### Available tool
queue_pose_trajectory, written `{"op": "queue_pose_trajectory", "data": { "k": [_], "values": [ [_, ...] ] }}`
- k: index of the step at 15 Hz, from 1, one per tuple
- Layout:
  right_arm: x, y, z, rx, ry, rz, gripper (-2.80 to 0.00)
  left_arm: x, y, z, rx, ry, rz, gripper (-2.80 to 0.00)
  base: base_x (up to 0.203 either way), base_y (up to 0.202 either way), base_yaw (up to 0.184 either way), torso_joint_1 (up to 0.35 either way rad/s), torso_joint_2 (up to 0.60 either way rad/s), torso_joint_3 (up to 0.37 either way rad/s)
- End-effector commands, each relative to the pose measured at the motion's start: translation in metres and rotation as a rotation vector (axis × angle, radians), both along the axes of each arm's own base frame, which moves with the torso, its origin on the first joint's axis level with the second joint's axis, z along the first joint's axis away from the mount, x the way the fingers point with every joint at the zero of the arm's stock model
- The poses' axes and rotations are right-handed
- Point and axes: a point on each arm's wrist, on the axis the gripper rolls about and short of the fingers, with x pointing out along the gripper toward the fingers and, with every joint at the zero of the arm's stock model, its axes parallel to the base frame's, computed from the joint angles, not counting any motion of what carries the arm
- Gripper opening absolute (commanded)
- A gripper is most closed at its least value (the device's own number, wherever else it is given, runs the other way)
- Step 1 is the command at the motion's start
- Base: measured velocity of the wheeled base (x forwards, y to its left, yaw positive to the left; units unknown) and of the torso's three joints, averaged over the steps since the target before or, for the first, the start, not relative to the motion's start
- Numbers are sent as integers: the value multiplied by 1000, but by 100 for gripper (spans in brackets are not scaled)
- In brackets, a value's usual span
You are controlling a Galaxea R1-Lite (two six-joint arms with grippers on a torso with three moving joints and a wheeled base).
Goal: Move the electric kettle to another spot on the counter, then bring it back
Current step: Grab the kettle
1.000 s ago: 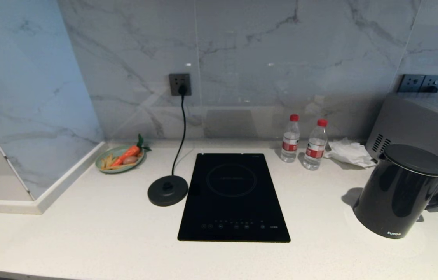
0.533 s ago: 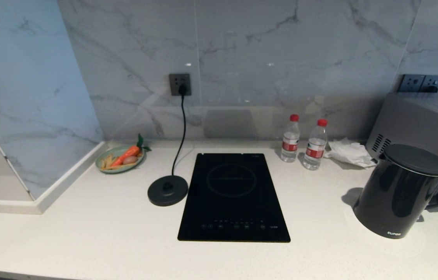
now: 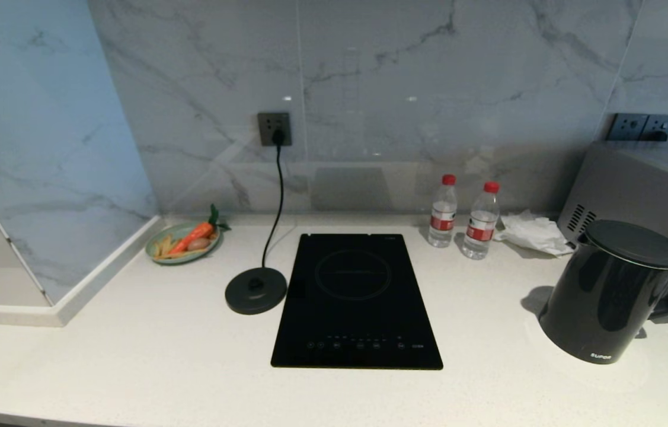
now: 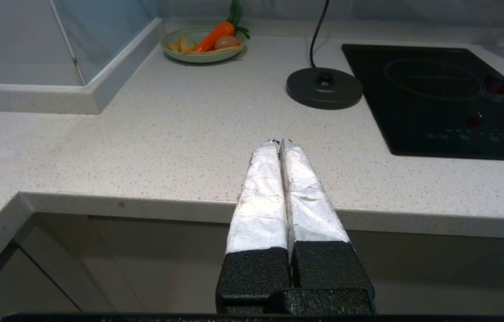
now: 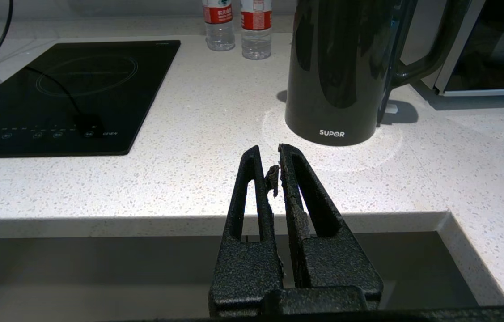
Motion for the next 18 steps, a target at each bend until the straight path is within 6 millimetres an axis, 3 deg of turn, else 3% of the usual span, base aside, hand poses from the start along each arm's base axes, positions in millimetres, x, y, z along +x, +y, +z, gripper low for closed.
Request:
{"op": "queue_pose_trajectory", "data": {
  "k": [1,3,5,7,9,13,18],
  "values": [
    [0,0,0,-1,1,-1,-280,0,0,-1,0,3,0,-280,0,0,0,0,0,0],
    [-3,0,11,-1,-27,-16,-280,0,0,-1,0,3,0,-280,0,0,0,0,0,0],
    [-2,-1,52,52,-56,-37,-280,0,0,-1,0,3,0,-280,0,0,0,0,0,0],
    [12,-2,95,93,-23,-61,-280,0,0,-1,0,3,0,-280,0,0,0,0,0,0],
    [34,-4,115,96,49,-168,-280,0,0,-1,0,3,0,-280,0,0,0,0,0,0],
    [68,-11,121,118,180,-392,-280,0,0,-1,0,3,0,-280,0,0,0,0,0,0],
    [109,-33,137,146,277,-596,-280,0,0,-1,-2,3,0,-280,0,0,0,0,0,0]
  ]
}}
